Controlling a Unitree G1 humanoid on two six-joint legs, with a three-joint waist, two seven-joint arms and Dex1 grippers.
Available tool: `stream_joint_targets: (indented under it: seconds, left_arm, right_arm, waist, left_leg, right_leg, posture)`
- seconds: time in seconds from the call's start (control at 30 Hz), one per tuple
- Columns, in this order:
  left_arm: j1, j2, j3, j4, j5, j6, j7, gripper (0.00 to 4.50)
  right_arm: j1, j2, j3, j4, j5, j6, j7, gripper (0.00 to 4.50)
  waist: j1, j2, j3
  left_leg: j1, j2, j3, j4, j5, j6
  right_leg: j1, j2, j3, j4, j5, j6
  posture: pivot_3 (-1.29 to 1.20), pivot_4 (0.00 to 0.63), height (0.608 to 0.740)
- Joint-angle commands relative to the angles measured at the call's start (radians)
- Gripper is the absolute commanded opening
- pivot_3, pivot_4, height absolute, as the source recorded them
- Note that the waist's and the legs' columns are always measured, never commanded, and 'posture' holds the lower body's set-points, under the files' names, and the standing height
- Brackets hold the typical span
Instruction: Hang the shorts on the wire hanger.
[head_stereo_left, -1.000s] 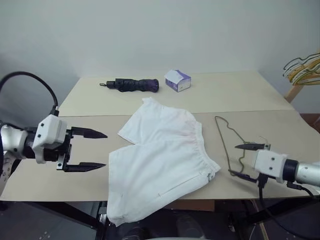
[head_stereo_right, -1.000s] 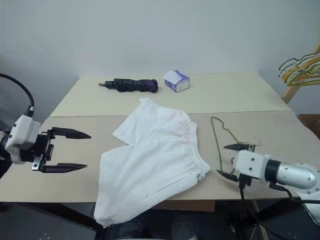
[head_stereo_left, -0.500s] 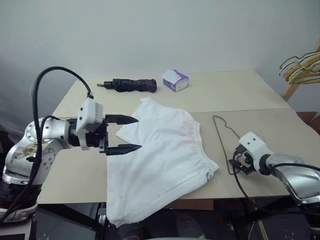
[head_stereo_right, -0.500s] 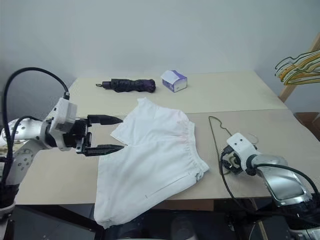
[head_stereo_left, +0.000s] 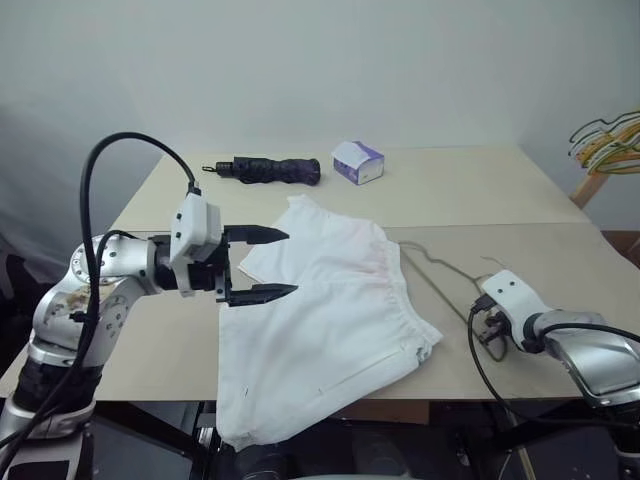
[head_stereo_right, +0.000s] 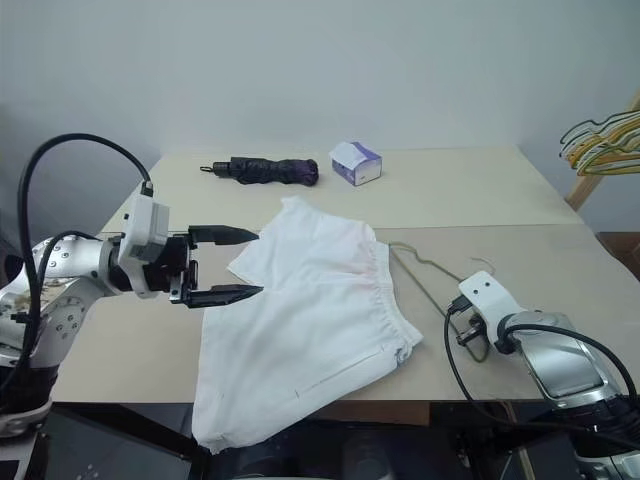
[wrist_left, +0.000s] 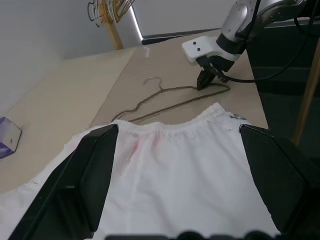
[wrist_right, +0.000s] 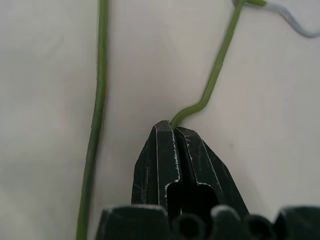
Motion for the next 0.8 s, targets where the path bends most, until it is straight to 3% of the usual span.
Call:
stream_joint_targets:
  seconds: [0.03,0.13,0.23,0.4,0.53,0.67,0.8]
  left_arm:
    - [-0.052,-0.043,-0.011,0.037,0.036,-0.04,0.021,4.18]
    - [-0.104,-0.12,-0.027,0.078,0.068,-0.028,0.097,4.18]
    - [-0.153,-0.196,-0.04,0.121,0.099,-0.011,0.173,4.18]
    - [-0.264,-0.274,-0.044,0.225,0.115,0.068,0.257,4.18]
    - [-0.35,-0.261,-0.036,0.327,0.106,0.088,0.199,4.34]
    - [-0.406,-0.262,-0.08,0.422,0.209,0.055,0.233,4.34]
    - [-0.439,-0.252,-0.143,0.502,0.228,0.092,0.11,4.34]
  right_arm:
    - [-0.052,-0.001,-0.035,0.041,-0.051,0.0,-0.046,0.01]
    - [-0.118,0.025,-0.058,0.076,-0.098,-0.012,-0.121,0.01]
    - [-0.163,0.069,-0.102,0.087,-0.148,-0.142,-0.207,0.01]
    - [-0.102,-0.043,-0.015,0.124,-0.417,-0.899,-0.361,0.01]
    - [-0.127,-0.169,0.074,0.267,-0.678,-1.371,-0.541,0.0]
    - [-0.216,-0.184,0.115,0.393,-0.849,-1.606,-0.693,0.0]
    - [-0.323,-0.143,0.137,0.453,-0.912,-1.725,-0.724,0.0]
  waist:
    - [-0.005,0.0,0.0]
    - [-0.011,0.0,0.0]
    - [-0.021,0.0,0.0]
    - [-0.041,0.0,0.0]
    - [-0.063,0.001,0.0]
    - [-0.094,0.0,0.0]
    - [-0.124,0.0,0.001]
  left_leg:
    - [0.0,0.0,0.0,0.0,0.0,0.0]
    - [0.0,0.0,0.0,0.0,0.001,0.002]
    - [0.0,0.0,0.001,0.001,0.004,0.006]
    - [-0.002,-0.003,0.001,0.001,0.005,0.008]
    - [-0.002,-0.007,0.0,0.004,0.005,0.008]
    - [0.0,-0.007,0.001,0.004,0.005,0.008]
    - [0.005,-0.007,0.002,0.003,0.005,0.008]
  right_leg:
    - [0.0,0.0,0.0,0.0,0.0,0.0]
    - [0.0,0.0,0.0,0.0,0.0,0.0]
    - [0.0,0.0,0.0,0.0,0.001,0.001]
    - [0.0,-0.001,0.0,0.001,0.001,0.003]
    - [0.001,-0.001,0.0,0.001,-0.001,0.012]
    - [0.003,-0.001,0.0,0.0,-0.001,0.012]
    - [0.009,-0.002,0.0,0.0,-0.001,0.012]
  posture:
    - [-0.39,0.0,0.74]
    - [-0.4,0.0,0.74]
    - [-0.41,0.0,0.74]
    - [-0.43,0.0,0.74]
    - [-0.44,0.0,0.74]
    - [-0.45,0.0,0.74]
    - [-0.45,0.0,0.74]
